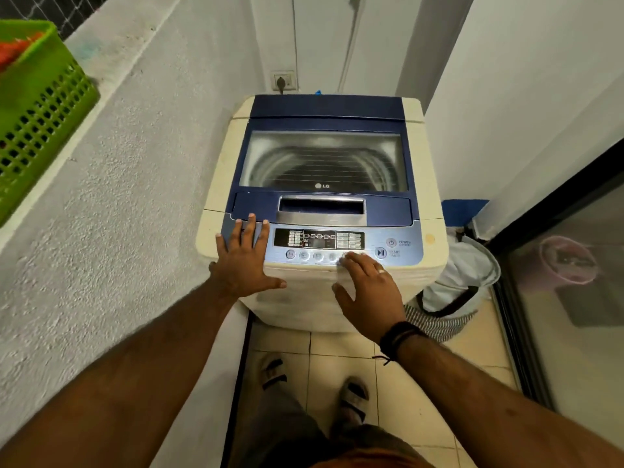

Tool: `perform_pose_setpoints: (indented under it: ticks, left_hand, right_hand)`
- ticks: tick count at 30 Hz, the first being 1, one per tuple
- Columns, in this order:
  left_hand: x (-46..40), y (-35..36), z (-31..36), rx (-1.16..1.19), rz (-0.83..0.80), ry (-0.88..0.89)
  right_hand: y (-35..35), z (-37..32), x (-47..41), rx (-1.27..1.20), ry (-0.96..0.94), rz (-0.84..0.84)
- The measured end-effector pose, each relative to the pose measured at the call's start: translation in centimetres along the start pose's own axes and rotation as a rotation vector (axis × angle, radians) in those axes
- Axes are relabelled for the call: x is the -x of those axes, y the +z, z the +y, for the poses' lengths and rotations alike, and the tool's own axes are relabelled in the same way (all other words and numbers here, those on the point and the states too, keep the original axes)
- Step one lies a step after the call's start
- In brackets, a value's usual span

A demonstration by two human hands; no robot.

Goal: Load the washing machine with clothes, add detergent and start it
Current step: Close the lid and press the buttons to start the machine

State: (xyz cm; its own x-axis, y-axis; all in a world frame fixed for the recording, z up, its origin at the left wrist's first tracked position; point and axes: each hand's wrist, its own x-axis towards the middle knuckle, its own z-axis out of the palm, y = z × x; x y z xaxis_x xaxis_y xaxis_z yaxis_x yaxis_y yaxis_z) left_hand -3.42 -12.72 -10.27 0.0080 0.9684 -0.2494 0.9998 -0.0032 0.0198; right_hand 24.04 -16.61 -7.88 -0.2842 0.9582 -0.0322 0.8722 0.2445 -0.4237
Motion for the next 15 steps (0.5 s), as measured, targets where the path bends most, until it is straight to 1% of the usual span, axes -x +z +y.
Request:
perform_pose_setpoints:
  ticks: [5,9,12,15]
  left_hand:
    - [-0.6,0.1,1.4,0.001,-0.011,0.031]
    - [-0.9,0.8,0.5,0.012,-0.011,0.057]
    - [-1.1,1.8,-0.2,-0.002,0.073,0.077]
    - [-1.4,2.8,-0.4,-0.004,0.127,0.092]
  right_hand:
    - [0.1,1.3,3.0,0.010,0.135,-0.002]
    - [1.0,1.0,4.5,0.041,0.236,-0.050]
    - [1.5,0.0,4.1,0.031,0.274,-0.072]
    - [1.0,-0.5,3.3,0.038,0.325,-0.037]
